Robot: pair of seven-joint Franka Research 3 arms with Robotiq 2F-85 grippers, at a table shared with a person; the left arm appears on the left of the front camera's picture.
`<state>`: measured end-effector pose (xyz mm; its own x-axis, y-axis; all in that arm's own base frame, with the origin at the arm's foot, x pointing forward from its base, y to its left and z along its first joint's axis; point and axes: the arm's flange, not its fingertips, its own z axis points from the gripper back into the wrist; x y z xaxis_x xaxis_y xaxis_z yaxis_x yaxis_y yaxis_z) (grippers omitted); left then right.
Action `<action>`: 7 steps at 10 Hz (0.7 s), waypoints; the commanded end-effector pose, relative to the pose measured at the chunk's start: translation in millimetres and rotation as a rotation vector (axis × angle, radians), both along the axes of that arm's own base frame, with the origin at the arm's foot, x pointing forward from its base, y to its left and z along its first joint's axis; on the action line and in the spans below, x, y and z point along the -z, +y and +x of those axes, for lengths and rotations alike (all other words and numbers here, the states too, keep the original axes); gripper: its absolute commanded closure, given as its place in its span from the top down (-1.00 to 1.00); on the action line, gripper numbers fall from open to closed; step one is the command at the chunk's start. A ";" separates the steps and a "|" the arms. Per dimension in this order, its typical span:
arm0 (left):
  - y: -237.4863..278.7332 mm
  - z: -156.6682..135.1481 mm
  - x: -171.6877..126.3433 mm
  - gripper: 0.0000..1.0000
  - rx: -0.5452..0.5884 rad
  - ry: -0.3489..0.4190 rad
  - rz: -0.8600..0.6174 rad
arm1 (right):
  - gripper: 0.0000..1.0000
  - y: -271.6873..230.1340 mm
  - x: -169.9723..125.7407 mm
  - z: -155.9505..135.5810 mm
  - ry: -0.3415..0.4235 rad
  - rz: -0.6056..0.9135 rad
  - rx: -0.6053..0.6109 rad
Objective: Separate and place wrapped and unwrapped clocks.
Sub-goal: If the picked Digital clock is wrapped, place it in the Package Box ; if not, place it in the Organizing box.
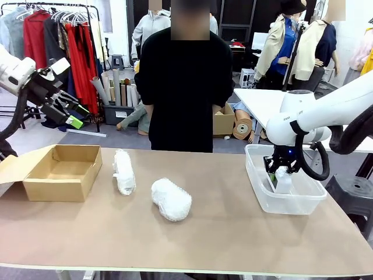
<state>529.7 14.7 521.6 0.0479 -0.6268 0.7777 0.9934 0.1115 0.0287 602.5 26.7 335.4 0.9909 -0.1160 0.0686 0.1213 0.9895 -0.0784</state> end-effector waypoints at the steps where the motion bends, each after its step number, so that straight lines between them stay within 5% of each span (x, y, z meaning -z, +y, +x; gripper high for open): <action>1: 0.0 -0.3 -0.7 1.00 0.002 0.000 -0.003 | -0.41 -0.4 -3.3 -2.2 -0.014 -0.026 0.038; 5: 0.0 -0.3 -0.7 1.00 0.002 0.000 -0.003 | 1.00 -1.6 -5.9 -5.1 -0.009 -0.023 0.039; 7: 0.0 -0.3 -0.7 1.00 0.002 0.000 -0.003 | 1.00 -0.7 -10.8 -7.1 -0.009 -0.017 0.029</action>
